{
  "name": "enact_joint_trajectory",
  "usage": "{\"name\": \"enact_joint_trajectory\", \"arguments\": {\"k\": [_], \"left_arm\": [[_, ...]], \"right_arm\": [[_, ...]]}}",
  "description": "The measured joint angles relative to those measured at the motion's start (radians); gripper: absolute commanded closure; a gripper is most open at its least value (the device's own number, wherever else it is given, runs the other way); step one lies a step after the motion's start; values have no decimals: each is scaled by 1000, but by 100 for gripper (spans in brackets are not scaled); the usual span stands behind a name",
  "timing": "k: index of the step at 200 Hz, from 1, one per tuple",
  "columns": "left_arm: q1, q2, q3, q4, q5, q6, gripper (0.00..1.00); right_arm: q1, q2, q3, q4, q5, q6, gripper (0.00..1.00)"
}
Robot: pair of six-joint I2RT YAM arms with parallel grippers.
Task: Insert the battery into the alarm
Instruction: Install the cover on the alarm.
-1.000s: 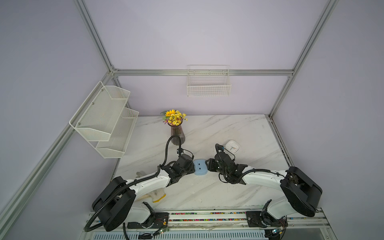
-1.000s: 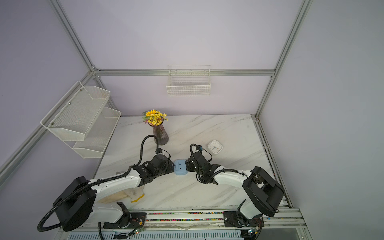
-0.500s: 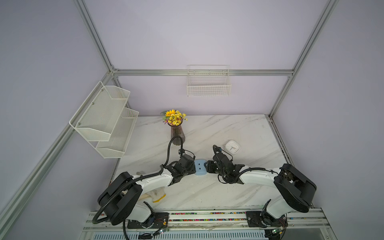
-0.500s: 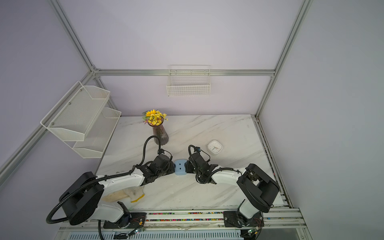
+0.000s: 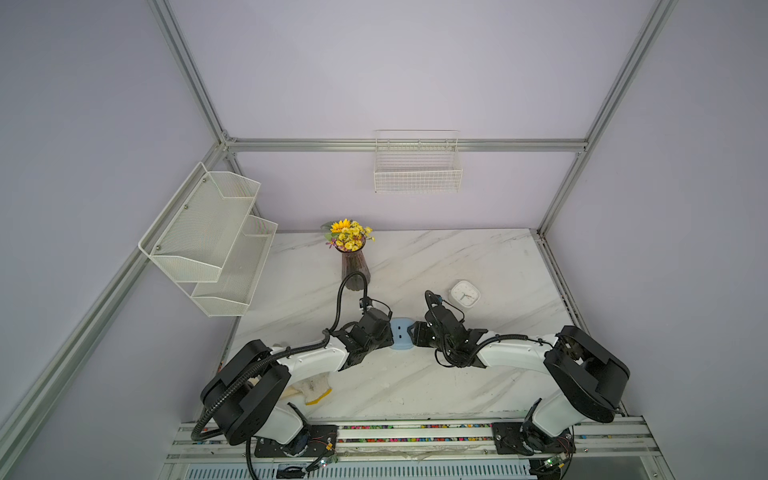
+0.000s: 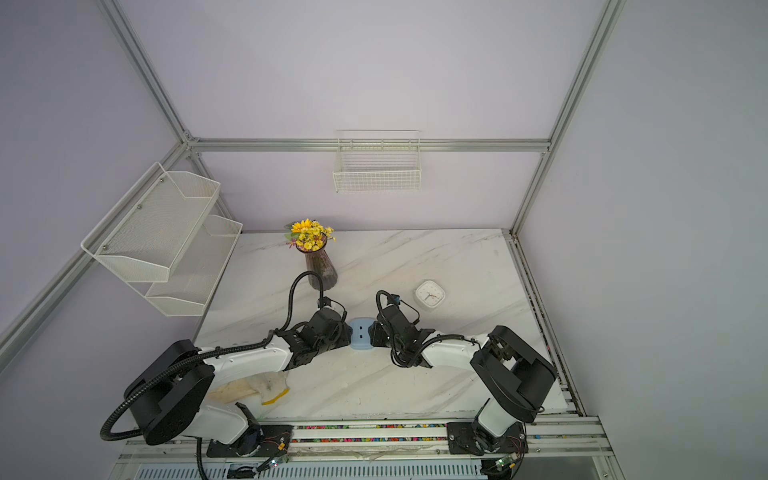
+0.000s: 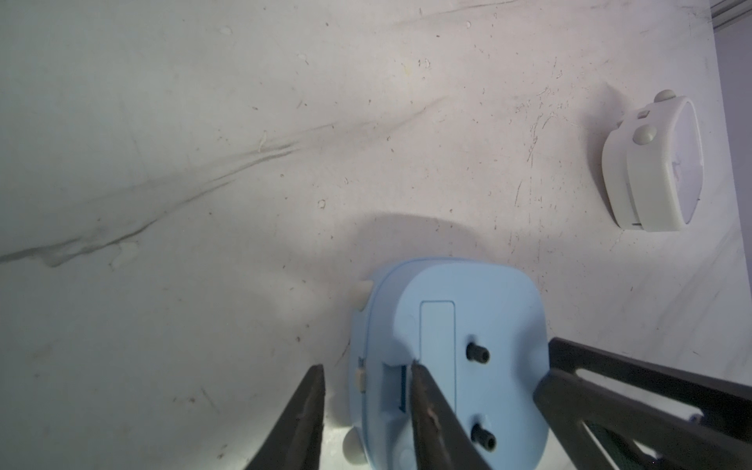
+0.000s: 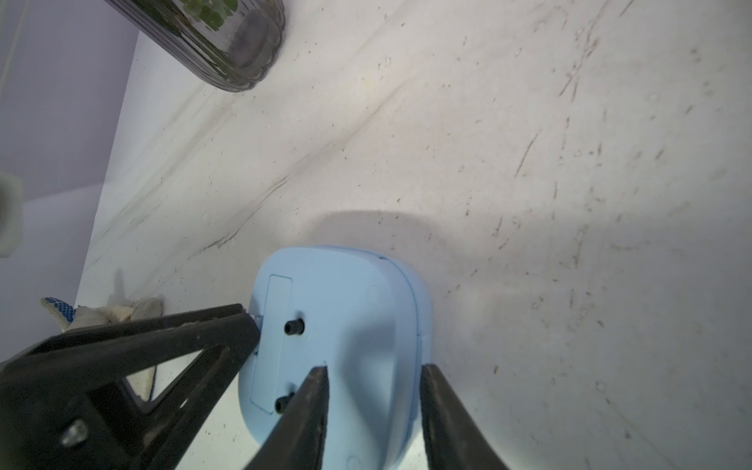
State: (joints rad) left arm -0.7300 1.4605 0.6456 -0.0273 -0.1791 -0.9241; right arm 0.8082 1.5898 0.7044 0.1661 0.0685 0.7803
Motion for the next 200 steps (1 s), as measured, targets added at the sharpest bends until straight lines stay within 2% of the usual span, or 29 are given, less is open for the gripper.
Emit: {"name": "enact_joint_trajectory", "arguments": {"k": [148, 178, 200], "left_arm": [[-5, 23, 47, -53, -42, 11, 92], [1, 74, 38, -132, -51, 11, 92], [0, 77, 45, -143, -60, 20, 83]], "right_arm": [[0, 25, -19, 42, 16, 12, 62], [0, 29, -19, 51, 22, 16, 62], [0, 32, -21, 59, 24, 20, 62]]}}
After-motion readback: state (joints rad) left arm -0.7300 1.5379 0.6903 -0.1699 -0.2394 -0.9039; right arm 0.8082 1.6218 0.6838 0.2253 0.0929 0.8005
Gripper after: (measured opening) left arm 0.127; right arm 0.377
